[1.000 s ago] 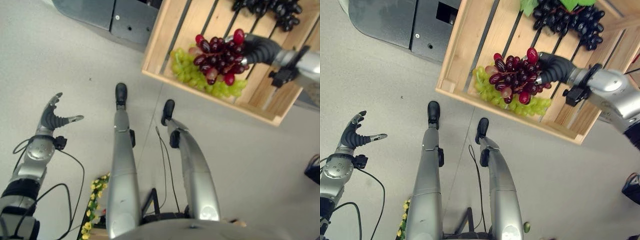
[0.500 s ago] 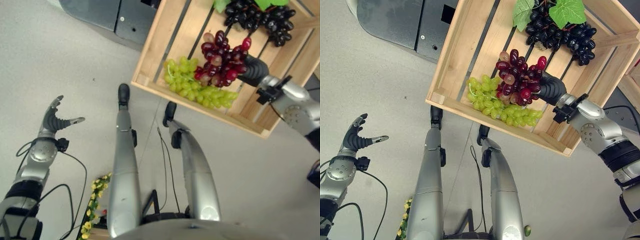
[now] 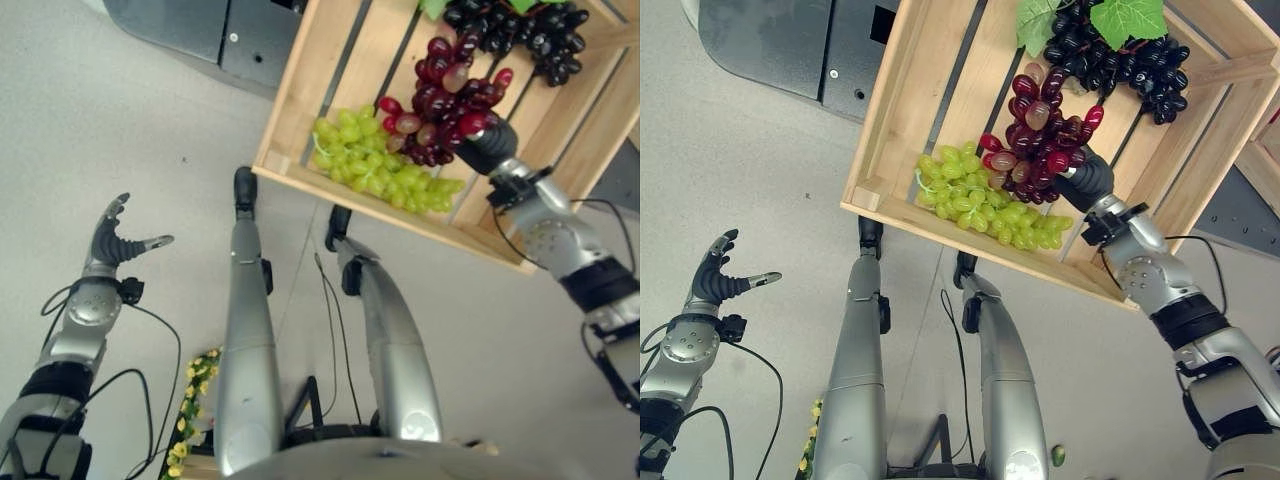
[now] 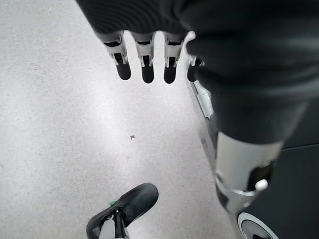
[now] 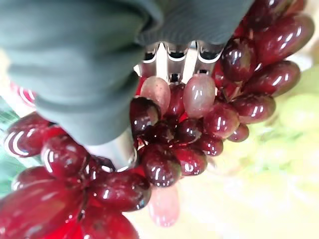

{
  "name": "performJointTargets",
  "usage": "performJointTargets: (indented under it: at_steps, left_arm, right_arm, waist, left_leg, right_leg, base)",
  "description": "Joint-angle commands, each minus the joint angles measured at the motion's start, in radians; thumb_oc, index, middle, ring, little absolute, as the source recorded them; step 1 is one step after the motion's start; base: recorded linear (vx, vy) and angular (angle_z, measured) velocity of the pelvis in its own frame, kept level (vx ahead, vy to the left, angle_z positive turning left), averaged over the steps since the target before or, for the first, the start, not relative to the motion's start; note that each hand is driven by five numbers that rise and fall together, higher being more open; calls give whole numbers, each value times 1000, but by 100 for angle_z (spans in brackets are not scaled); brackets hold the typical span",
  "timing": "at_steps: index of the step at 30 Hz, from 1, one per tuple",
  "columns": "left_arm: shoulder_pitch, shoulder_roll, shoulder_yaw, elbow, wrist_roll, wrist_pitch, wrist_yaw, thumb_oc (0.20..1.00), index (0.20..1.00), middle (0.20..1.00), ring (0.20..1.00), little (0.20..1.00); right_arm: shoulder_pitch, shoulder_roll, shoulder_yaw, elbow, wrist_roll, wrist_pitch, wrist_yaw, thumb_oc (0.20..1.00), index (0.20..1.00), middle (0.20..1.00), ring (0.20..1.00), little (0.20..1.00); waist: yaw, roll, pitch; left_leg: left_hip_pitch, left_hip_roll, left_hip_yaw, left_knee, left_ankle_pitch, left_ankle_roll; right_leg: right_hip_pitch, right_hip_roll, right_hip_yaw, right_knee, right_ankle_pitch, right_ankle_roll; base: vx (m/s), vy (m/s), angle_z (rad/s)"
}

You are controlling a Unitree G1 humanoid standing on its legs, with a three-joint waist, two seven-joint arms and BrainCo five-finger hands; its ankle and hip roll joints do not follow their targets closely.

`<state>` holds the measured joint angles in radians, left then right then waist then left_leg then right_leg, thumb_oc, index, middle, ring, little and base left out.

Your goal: Pick up the fruits from the basket on one side to the basket on the other side

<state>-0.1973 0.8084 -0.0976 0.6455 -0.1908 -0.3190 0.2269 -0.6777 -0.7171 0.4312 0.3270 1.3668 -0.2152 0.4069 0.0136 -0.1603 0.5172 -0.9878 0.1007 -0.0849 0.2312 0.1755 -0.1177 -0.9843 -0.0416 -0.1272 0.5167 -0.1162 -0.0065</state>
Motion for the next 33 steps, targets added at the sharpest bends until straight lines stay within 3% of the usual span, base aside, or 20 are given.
performJointTargets:
  at_steps: [1, 12, 13, 14, 15, 16, 17, 18, 19, 33]
  left_arm:
    - [24, -57, -1, -32, -31, -12, 27, 1000, 1000, 1000, 1000, 1000]
    - [14, -87, -21, -22, -5, -6, 30, 1000, 1000, 1000, 1000, 1000]
    - [-4, -86, -15, -22, -1, -7, 30, 1000, 1000, 1000, 1000, 1000]
    - [11, -88, -21, -21, -2, -7, 30, 1000, 1000, 1000, 1000, 1000]
    - [-3, -87, -15, -25, 0, -6, 30, 1000, 1000, 1000, 1000, 1000]
    - [12, -89, -20, -24, 0, -7, 29, 1000, 1000, 1000, 1000, 1000]
    - [-1, -89, -16, -30, 3, -7, 29, 1000, 1000, 1000, 1000, 1000]
    - [13, -91, -21, -28, 3, -7, 29, 1000, 1000, 1000, 1000, 1000]
    - [1, -90, -14, -32, 4, -6, 28, 1000, 1000, 1000, 1000, 1000]
    - [44, -125, -7, -23, 37, 3, -19, 1000, 1000, 1000, 1000, 1000]
  right_arm:
    - [-4, 13, 36, -80, 37, -30, 43, 200, 200, 200, 200, 200]
    - [24, 143, -4, -107, 58, -65, 48, 200, 200, 200, 200, 200]
    - [11, 146, -11, -116, 54, -67, 50, 200, 200, 200, 200, 200]
    - [26, 148, -6, -114, 54, -67, 50, 200, 200, 200, 200, 200]
    - [11, 147, -16, -130, 49, -73, 50, 200, 200, 200, 200, 200]
    - [27, 150, -11, -128, 49, -73, 50, 200, 200, 200, 200, 200]
    - [8, 144, -23, -139, 46, -80, 48, 200, 200, 200, 200, 200]
    - [23, 146, -17, -138, 47, -79, 49, 200, 200, 200, 200, 200]
    - [9, 143, -27, -144, 46, -81, 49, 200, 200, 200, 200, 200]
    - [32, 159, -102, -163, 42, -95, 40, 200, 200, 200, 200, 200]
  waist:
    - [-7, 58, 3]
    - [-4, 93, 3]
    - [-4, 96, 3]
    - [-4, 96, 3]
    - [-3, 99, 3]
    - [-4, 99, 3]
    - [-3, 101, 3]
    - [-4, 101, 3]
    - [-3, 103, 3]
    - [10, 135, 3]
  left_leg:
    - [12, -11, 4, 102, -136, 0]
    - [30, -20, 23, 135, -158, 6]
    - [-1, -21, 26, 133, -124, 10]
    - [32, -22, 25, 144, -162, 7]
    - [4, -22, 27, 142, -128, 11]
    - [37, -23, 25, 153, -166, 9]
    - [15, -22, 33, 143, -130, 12]
    - [47, -22, 32, 154, -169, 9]
    - [21, -21, 34, 143, -131, 12]
    - [204, -29, 54, 115, -136, 11]
  right_leg:
    - [48, -24, 33, -94, 60, 120]
    - [62, -36, 45, -72, 54, 116]
    - [32, -36, 46, -82, 89, 110]
    - [63, -37, 49, -69, 54, 115]
    - [39, -38, 46, -76, 87, 110]
    - [70, -39, 49, -63, 52, 114]
    - [48, -40, 47, -76, 87, 110]
    - [79, -41, 50, -63, 52, 115]
    - [52, -41, 47, -76, 87, 110]
    - [232, -56, 44, -98, 81, 114]
  base:
    - [-12, 31, -4]
    - [-13, 18, -1]
    - [-20, 37, -3]
    - [-90, 39, -4]
    - [51, 10, -2]
    - [-95, 41, -3]
    - [52, 12, -1]
    - [-88, 30, 3]
    - [-21, 19, 7]
    - [-9, 5, 1]
